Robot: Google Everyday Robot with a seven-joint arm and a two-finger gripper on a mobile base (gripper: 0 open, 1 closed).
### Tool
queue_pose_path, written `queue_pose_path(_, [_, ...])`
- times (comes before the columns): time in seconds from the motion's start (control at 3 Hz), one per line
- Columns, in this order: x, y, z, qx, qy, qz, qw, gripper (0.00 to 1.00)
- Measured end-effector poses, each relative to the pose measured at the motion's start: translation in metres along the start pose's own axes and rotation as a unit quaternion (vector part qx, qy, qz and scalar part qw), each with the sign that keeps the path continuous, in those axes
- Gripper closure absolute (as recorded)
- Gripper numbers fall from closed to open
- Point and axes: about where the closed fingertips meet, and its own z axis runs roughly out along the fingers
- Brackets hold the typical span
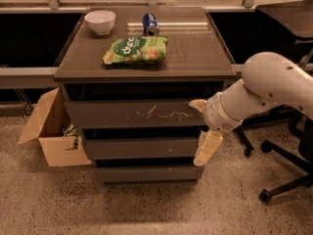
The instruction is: Open top drawer
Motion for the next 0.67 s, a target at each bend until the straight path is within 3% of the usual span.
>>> queue_pose_path(0.33, [0.0261,-0.0309,0.0414,0.014,0.002,-0.013,0.9998,0.00])
queue_pose_path(0.67, [0.0261,-0.0309,0.0414,0.014,0.002,-0.013,0.9998,0.00])
